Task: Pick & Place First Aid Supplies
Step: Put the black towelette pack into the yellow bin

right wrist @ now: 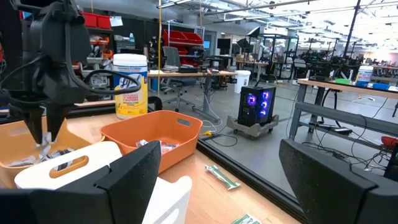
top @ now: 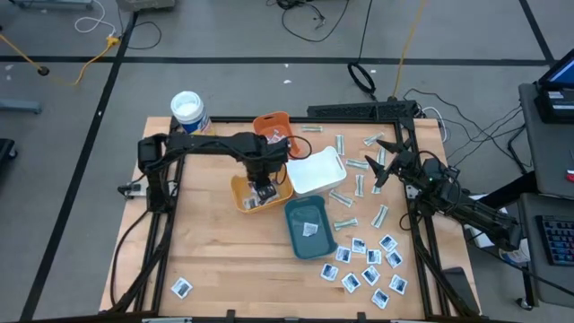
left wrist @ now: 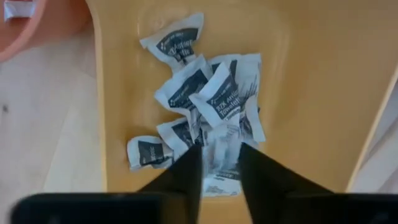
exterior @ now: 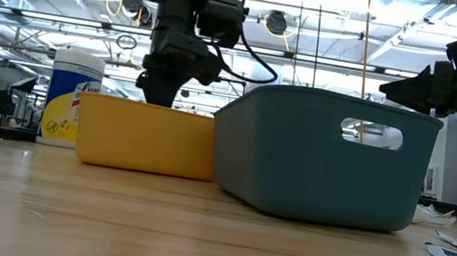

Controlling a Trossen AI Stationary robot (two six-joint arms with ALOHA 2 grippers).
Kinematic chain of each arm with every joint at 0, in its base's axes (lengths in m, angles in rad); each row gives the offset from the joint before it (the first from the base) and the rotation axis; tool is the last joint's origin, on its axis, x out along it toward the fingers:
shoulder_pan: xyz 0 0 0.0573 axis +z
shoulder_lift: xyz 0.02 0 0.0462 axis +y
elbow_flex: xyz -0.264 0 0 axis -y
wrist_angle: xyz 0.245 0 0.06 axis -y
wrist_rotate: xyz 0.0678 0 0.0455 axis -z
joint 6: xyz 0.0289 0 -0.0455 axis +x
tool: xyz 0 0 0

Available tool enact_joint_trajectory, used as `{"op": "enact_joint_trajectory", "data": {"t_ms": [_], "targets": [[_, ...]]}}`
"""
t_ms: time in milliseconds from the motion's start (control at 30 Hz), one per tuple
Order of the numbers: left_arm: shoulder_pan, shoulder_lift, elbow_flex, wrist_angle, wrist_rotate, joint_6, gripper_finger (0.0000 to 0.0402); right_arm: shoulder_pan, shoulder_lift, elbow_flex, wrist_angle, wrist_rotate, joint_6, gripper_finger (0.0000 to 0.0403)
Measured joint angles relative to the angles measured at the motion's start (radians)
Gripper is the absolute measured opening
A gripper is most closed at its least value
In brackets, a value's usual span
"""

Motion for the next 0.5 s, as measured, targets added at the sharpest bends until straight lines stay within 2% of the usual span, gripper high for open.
{"op": "enact_joint_trajectory", "data": {"t_ms": [133,233,367,500], "targets": [[0.0,0.0,0.0,-0.011,0.001,-0.01,0.0173,0.0,0.0,0.0,0.0,0.0,0.0,0.0322],[0.004,0.0,0.019,-0.069,-0.007,-0.016,0.0208,0.0,0.0,0.0,0.0,0.0,0.0,0.0322],[0.017,0.0,0.057,-0.182,-0.011,0.01,0.0229,0.0,0.0,0.0,0.0,0.0,0.0,0.0322],[0.02,-0.02,0.064,-0.279,-0.012,0.051,0.0234,0.0,0.0,0.0,0.0,0.0,0.0,0.0322]]}}
